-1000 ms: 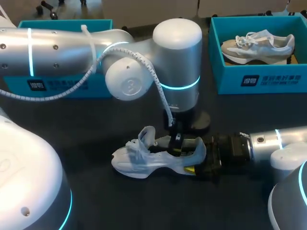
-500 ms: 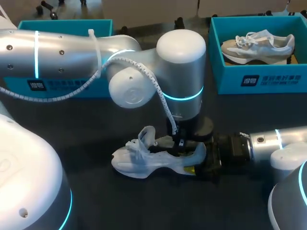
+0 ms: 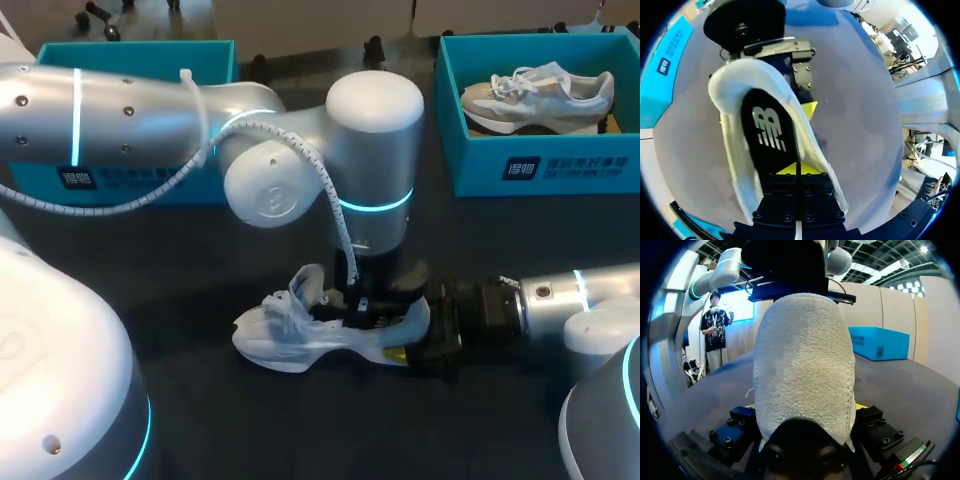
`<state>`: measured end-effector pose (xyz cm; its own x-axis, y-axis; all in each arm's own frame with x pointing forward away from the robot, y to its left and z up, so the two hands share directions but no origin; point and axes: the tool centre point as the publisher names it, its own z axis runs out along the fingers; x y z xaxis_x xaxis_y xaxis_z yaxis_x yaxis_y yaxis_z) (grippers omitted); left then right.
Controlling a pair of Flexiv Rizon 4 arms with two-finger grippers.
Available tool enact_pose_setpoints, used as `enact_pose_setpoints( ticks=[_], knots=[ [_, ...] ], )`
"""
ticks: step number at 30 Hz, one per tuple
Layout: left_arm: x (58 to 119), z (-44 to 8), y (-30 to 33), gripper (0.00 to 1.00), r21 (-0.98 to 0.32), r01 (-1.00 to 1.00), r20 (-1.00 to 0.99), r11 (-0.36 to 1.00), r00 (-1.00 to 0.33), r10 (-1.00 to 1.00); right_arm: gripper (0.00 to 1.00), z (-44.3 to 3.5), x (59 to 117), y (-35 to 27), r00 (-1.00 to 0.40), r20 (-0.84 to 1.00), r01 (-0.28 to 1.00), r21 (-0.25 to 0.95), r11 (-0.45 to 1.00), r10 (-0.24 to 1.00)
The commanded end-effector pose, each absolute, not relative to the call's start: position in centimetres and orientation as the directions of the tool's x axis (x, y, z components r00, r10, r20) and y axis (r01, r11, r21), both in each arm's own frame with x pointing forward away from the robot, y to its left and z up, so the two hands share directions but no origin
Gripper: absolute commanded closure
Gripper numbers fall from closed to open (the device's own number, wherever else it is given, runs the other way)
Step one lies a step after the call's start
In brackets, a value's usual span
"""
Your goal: Take the shoe out of the shoebox, open the shoe tongue, remove and reinsert the insole, then place the shoe into the shoebox
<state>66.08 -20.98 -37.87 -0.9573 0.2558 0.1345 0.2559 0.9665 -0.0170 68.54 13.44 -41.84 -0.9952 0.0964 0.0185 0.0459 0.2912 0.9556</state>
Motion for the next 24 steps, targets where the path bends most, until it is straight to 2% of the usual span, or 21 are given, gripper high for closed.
enact_pose_setpoints(
  ticks=[1,15,24],
  knots=[
    [65.5,-37.7,-19.8,1.0,-0.027,0.26,0.132,0.965,-0.956,0.261,1.0,-41.7,68.6,13.5,-0.995,0.02,0.047,0.954,0.296,0.095],
    [65.4,-38.3,-19.2,1.0,-0.021,0.249,0.211,0.968,-0.946,0.248,1.0,-41.7,68.6,13.5,-0.995,0.02,0.047,0.954,0.296,0.095],
    [64.7,-39.0,-18.9,1.0,-0.023,0.231,0.195,0.973,-0.953,0.231,1.0,-41.7,68.6,13.5,-0.995,0.02,0.047,0.954,0.296,0.095]
  ],
)
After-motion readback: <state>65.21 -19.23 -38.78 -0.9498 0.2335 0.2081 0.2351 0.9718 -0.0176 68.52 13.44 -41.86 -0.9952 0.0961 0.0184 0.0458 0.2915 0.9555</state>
